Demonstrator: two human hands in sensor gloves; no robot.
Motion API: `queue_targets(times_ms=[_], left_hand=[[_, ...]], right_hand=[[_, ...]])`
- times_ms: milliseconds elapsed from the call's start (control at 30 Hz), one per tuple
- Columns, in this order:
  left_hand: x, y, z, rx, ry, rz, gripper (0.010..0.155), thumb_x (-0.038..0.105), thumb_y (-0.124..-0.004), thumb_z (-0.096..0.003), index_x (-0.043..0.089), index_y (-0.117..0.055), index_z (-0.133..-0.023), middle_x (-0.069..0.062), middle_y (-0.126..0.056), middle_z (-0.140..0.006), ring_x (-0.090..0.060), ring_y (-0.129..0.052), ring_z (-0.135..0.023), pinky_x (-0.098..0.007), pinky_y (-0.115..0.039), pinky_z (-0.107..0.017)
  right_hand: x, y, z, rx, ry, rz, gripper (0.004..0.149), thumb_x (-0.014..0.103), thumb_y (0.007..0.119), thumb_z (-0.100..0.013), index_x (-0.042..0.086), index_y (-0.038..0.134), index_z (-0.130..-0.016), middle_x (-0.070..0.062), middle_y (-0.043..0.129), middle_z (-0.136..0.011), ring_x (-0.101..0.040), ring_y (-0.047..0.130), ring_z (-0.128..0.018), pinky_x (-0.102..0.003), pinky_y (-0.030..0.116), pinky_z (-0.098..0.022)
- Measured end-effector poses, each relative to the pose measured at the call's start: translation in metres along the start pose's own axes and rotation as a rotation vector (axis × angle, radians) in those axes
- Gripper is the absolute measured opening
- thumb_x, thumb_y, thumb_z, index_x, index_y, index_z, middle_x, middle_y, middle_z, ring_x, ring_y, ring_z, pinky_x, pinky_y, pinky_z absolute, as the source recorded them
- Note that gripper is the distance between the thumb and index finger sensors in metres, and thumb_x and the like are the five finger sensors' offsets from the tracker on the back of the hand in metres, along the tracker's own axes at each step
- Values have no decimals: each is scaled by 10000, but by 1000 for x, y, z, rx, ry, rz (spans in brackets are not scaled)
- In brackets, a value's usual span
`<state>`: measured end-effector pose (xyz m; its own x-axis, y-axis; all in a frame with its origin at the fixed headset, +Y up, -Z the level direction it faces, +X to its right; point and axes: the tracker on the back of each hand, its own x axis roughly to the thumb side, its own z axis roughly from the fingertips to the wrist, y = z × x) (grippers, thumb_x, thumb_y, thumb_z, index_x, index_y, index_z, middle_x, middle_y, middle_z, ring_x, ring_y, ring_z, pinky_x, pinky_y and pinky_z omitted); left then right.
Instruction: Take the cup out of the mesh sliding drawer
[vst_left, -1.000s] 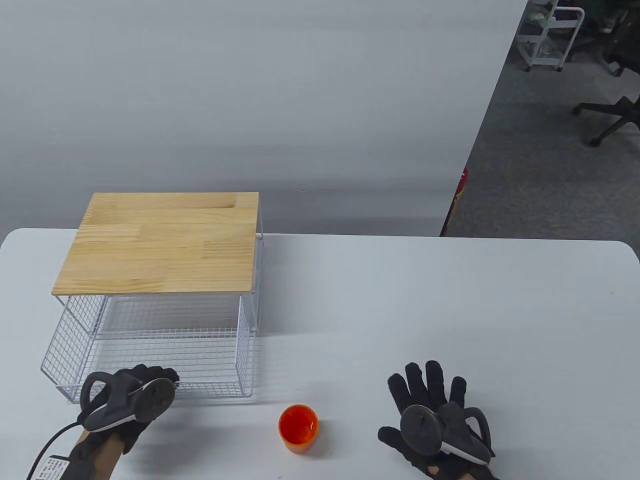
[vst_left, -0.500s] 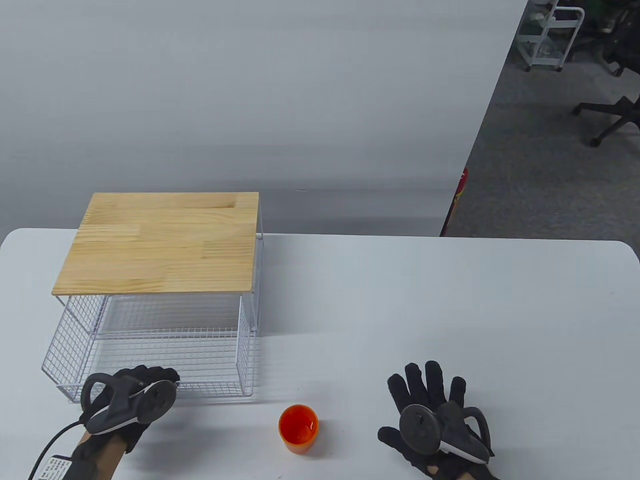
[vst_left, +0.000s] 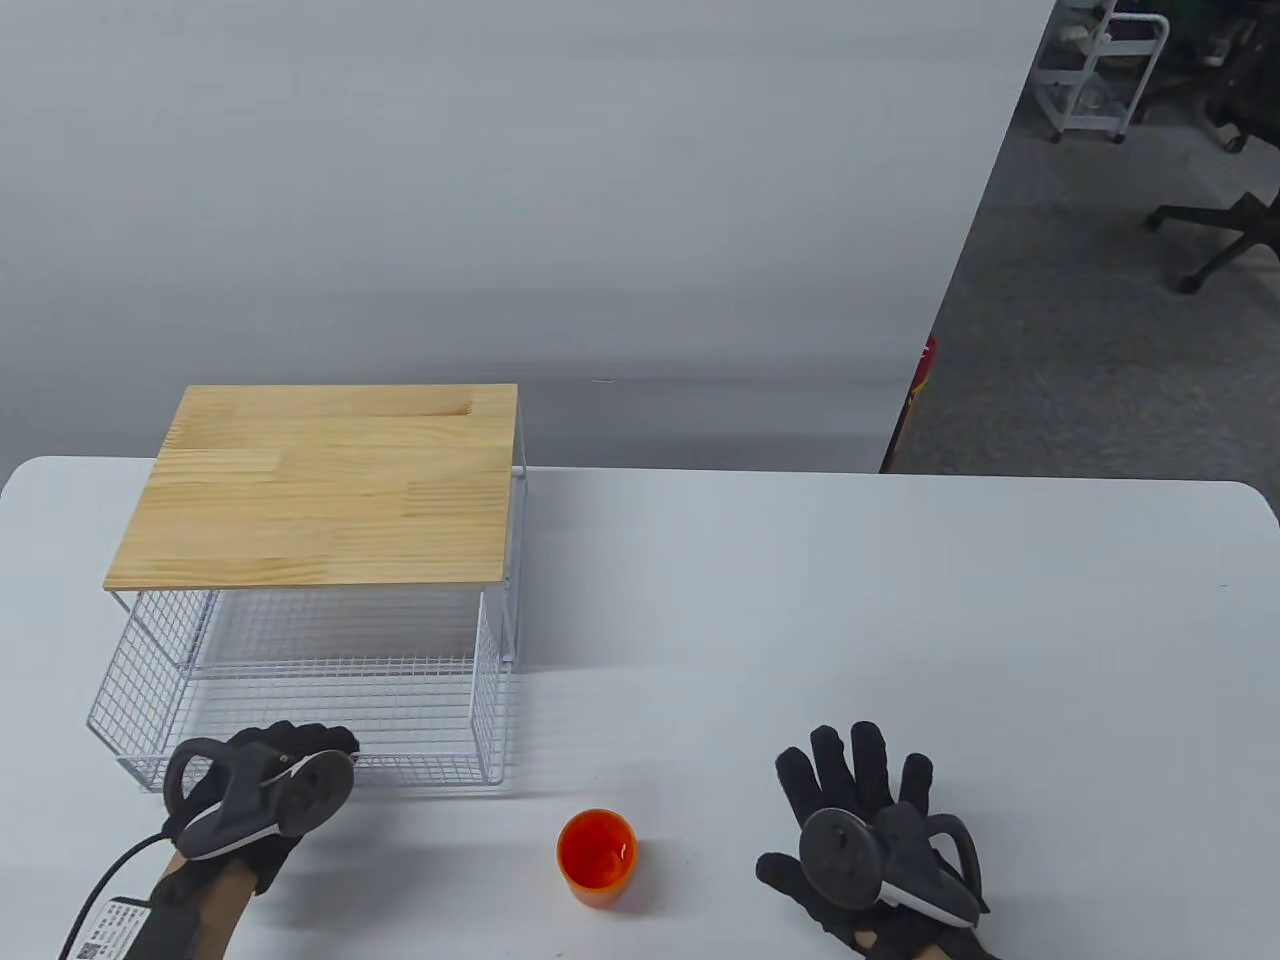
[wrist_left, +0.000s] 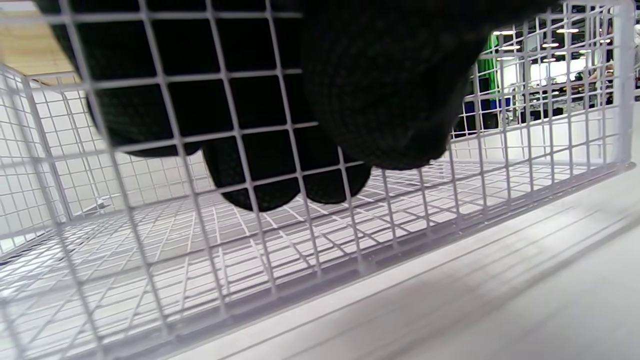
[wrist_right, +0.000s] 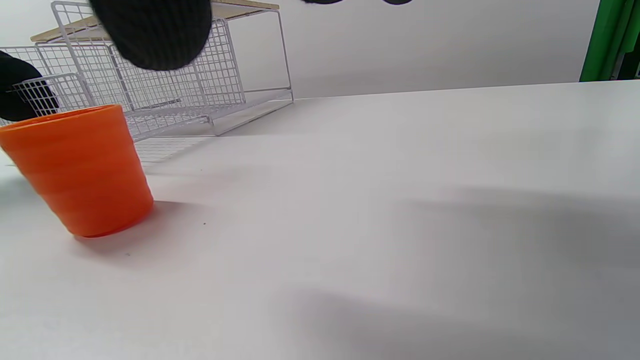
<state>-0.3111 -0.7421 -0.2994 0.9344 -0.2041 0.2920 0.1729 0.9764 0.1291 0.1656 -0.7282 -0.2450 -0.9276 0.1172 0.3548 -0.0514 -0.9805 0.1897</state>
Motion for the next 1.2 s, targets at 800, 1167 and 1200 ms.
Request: queue_targets(times_ms=[800, 1167, 1200], left_hand=[[-4, -4, -20, 4, 31, -2, 313, 249, -928, -439, 303, -975, -744, 112, -1129, -717, -228, -1227, -631, -513, -1062, -436], [-5, -4, -26, 5, 39, -3, 314, 249, -927, -440, 303, -974, -745, 112, -1129, -718, -230, -1226, -634, -513, -1061, -439], [-5, -4, -26, 5, 39, -4, 314, 249, -927, -439, 303, -975, -745, 113, -1128, -719, -228, -1226, -635, -515, -1061, -438]], right_hand=[[-1, 1, -1, -1, -4, -2, 886, 618, 654, -503, 114, 269, -1121, -318, 179, -1176, -625, 65, -981, -852, 125, -578], [0, 0, 0, -16, -9, 1, 887, 618, 653, -503, 111, 272, -1122, -320, 183, -1176, -620, 45, -970, -834, 103, -573], [-1, 0, 0, -16, -9, 3, 888, 619, 652, -502, 111, 270, -1121, -321, 184, -1175, -619, 41, -968, -830, 98, -572]])
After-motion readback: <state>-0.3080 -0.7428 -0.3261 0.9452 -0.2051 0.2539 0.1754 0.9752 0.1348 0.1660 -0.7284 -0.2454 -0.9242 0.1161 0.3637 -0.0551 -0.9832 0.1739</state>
